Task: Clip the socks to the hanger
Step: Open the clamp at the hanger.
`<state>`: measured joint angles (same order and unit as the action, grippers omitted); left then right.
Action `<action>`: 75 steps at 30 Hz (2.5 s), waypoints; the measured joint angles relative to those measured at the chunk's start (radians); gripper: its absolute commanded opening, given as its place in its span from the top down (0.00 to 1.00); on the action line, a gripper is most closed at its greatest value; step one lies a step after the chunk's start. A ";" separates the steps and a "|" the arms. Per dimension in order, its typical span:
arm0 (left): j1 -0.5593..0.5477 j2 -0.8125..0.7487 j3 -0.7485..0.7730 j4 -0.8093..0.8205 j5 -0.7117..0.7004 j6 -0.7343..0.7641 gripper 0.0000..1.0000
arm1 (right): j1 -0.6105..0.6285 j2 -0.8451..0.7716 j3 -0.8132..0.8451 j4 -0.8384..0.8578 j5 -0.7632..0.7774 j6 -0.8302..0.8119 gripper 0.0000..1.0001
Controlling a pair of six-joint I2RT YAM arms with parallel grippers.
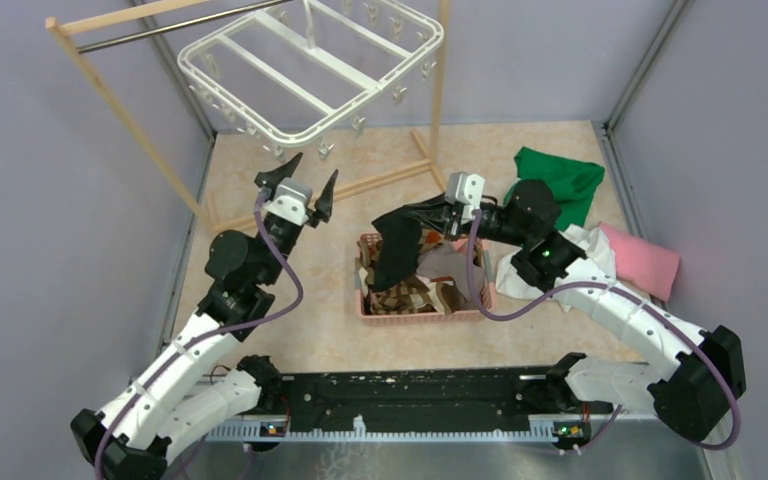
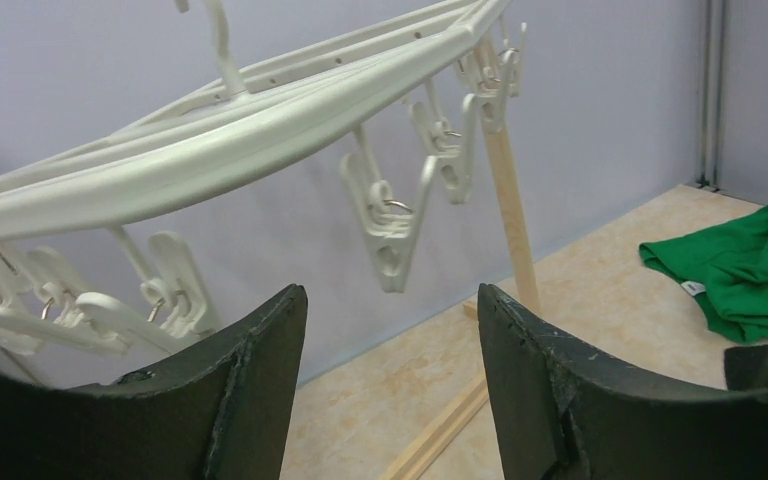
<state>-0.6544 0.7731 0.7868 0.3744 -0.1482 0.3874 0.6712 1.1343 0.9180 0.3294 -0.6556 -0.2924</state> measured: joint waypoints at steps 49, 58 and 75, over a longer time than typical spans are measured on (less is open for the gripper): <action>0.183 0.148 0.066 0.216 0.309 -0.260 0.44 | 0.000 0.000 -0.009 0.023 0.008 -0.003 1.00; 0.184 0.148 0.066 0.247 0.309 -0.289 0.48 | 0.000 0.000 -0.009 0.023 0.008 -0.003 1.00; 0.185 0.148 0.066 0.261 0.293 -0.354 0.81 | 0.000 0.008 -0.006 0.027 0.003 0.011 1.00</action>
<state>-0.4698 0.9215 0.8528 0.6357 0.1452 0.0338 0.6712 1.1419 0.9115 0.3565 -0.6521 -0.2810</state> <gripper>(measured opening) 0.223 0.012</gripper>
